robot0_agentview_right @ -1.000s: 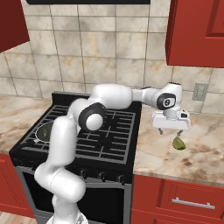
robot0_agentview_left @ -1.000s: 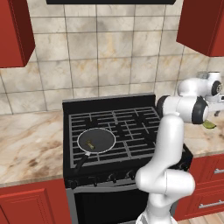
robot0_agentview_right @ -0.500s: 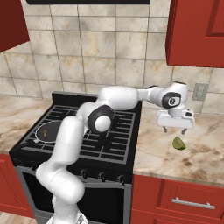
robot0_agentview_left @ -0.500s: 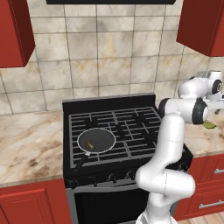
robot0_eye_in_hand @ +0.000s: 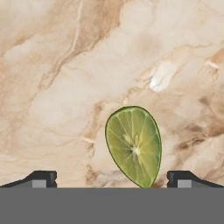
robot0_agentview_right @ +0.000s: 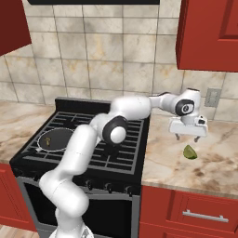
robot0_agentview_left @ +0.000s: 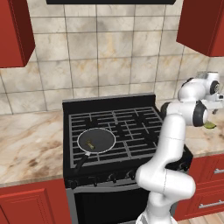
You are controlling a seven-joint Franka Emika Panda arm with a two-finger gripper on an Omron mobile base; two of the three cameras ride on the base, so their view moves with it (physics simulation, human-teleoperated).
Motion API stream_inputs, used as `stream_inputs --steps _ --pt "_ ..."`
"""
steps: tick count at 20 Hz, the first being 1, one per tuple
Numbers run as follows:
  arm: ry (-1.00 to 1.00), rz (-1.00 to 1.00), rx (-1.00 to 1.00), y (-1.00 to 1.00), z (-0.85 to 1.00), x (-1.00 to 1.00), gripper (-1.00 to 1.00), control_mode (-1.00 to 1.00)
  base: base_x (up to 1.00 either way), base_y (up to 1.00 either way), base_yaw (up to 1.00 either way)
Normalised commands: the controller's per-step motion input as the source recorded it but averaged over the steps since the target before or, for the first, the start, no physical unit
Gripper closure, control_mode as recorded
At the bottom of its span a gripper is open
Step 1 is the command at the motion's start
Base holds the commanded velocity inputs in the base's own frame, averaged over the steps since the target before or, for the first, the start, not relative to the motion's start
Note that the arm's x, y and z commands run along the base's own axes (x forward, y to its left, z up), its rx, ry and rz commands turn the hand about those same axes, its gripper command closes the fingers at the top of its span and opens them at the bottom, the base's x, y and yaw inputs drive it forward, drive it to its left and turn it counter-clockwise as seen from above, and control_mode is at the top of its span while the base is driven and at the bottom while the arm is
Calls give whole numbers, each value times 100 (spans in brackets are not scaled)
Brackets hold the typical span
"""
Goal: Put the mushroom and lemon wedge in the pan. Then turn on the front left burner and set the heat to medium.
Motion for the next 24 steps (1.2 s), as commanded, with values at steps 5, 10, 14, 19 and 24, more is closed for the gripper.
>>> stream_inputs --steps 5,10,14,19,24 --pt "0 -6 2 -29 -11 3 -100 -100 0 0 0" --pt "0 -5 3 -5 -6 0 -100 -100 0 0 0" --pt "1 0 2 0 -17 0 -100 -100 0 0 0" --pt "2 0 1 0 -25 0 -100 -100 0 0 0" --pt "3 0 0 0 -28 0 -100 -100 0 0 0"
